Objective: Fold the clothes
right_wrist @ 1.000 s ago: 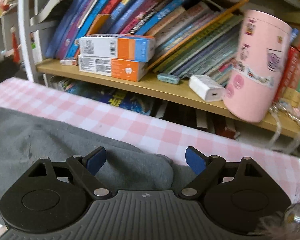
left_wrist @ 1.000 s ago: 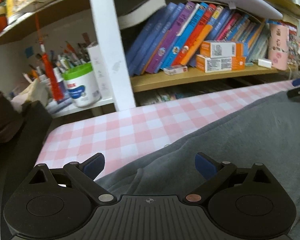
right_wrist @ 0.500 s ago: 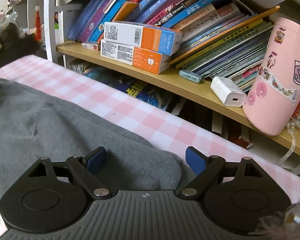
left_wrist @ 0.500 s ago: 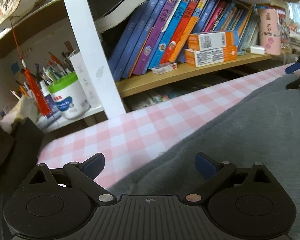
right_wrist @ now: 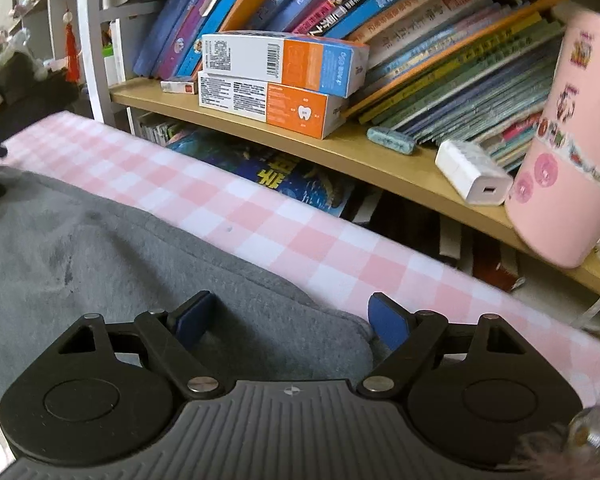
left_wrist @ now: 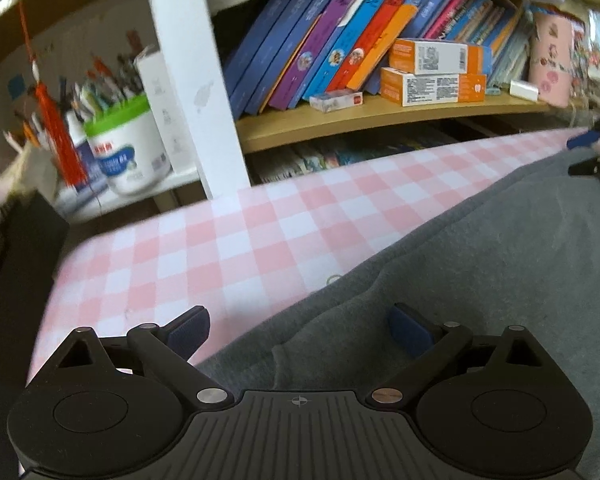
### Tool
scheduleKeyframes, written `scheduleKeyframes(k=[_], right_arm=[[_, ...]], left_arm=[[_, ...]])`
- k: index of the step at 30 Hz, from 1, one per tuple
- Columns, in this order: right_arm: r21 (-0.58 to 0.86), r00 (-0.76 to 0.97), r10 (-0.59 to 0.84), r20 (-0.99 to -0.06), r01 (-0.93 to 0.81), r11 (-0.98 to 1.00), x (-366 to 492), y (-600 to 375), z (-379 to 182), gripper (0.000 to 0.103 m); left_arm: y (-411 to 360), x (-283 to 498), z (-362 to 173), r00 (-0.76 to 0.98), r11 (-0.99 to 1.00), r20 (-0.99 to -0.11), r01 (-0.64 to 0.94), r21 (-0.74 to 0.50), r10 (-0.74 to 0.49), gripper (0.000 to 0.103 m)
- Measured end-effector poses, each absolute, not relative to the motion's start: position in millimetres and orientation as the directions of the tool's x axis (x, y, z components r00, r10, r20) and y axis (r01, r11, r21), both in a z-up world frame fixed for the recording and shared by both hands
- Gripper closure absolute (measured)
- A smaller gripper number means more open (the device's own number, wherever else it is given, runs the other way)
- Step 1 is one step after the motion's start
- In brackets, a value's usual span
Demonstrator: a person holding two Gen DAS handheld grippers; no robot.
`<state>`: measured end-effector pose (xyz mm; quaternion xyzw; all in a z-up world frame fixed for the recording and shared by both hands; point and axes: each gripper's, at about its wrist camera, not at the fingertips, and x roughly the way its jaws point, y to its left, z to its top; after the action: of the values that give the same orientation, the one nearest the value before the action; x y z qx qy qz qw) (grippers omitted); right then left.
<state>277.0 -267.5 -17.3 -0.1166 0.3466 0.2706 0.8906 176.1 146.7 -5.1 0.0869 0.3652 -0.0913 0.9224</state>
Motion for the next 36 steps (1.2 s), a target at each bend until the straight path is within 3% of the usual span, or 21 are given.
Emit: scheduleKeyframes(k=[4,7,9,10,12,14,16,23,32,36], right_arm=[[0.005,0.601,0.415,-0.683,-0.564,0.826,275.0,-270.5,-16.9,0.031],[0.01,0.594,0.414,-0.689,-0.564,0.826,271.0,-273.8,-14.9,0.038],[0.014,0.583,0.421,-0.695,-0.574,0.819,268.5,-275.5,-13.5,0.052],[0.021,0.577,0.425,-0.697,-0.576,0.817,267.2,-276.7,-12.5,0.057],[0.034,0.572,0.43,-0.698,-0.574,0.818,264.6,-279.1,-10.5,0.08],[0.05,0.59,0.423,-0.688,-0.544,0.838,261.3,-281.5,-9.1,0.082],[0.058,0.641,0.419,-0.643,-0.505,0.861,249.6,-283.2,-5.3,0.084],[0.016,0.769,0.431,-0.472,-0.481,0.876,177.3,-284.7,22.8,0.086],[-0.129,0.826,0.424,-0.372,-0.498,0.858,44.8,-320.6,49.0,0.086],[-0.149,0.802,0.463,-0.376,-0.546,0.825,-20.3,-340.8,41.0,0.084]], left_arm=[[157.6,180.7,-5.8,0.676,0.975,-0.716,0.219,-0.028,-0.172,0.016],[155.8,177.5,-4.6,0.665,0.973,-0.725,0.227,-0.034,-0.18,0.022],[155.4,175.5,-1.9,0.651,0.971,-0.735,0.236,-0.041,-0.189,0.031],[155.3,174.7,-0.4,0.645,0.97,-0.74,0.24,-0.044,-0.193,0.039],[154.9,173.0,2.2,0.638,0.971,-0.745,0.233,-0.052,-0.193,0.055],[153.3,169.0,4.1,0.64,0.974,-0.745,0.219,-0.057,-0.187,0.07],[147.6,160.4,6.6,0.66,0.977,-0.733,0.209,-0.034,-0.166,0.079],[141.8,111.3,39.1,0.768,0.982,-0.624,0.187,0.006,-0.143,0.083],[127.3,12.7,80.7,0.863,0.972,-0.474,0.229,0.056,-0.176,0.083],[124.5,-32.6,80.0,0.886,0.972,-0.419,0.232,0.033,-0.197,0.083]])
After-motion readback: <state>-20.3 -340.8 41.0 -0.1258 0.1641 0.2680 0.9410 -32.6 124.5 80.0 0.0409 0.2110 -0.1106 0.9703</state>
